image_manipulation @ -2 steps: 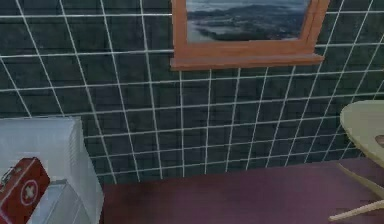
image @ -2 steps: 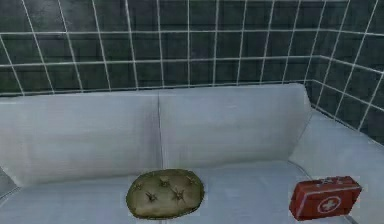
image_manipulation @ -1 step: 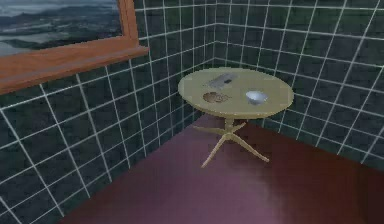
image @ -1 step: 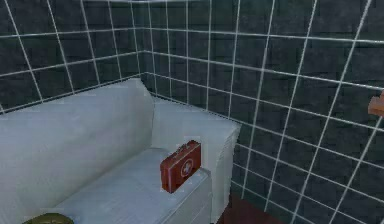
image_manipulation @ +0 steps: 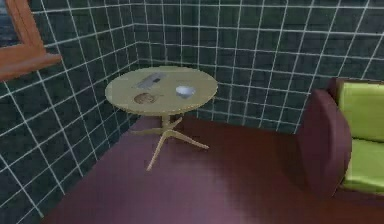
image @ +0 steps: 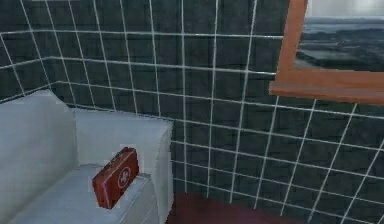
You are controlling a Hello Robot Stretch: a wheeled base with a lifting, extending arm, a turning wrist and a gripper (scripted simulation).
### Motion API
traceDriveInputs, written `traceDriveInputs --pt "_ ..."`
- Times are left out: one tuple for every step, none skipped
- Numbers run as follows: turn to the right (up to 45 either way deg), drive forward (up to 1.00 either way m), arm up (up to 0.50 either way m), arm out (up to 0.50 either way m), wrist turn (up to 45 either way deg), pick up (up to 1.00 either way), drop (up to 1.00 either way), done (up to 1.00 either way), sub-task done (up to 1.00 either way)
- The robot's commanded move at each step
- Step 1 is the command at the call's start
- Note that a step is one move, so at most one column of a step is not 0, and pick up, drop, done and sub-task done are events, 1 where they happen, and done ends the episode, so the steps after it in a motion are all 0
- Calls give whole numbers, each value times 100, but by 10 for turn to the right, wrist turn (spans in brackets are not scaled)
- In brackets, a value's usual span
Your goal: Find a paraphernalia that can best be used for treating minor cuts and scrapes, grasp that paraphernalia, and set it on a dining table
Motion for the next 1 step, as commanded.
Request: traceDriveInputs --pt "0 35 0 0 0 0 0 0 0"
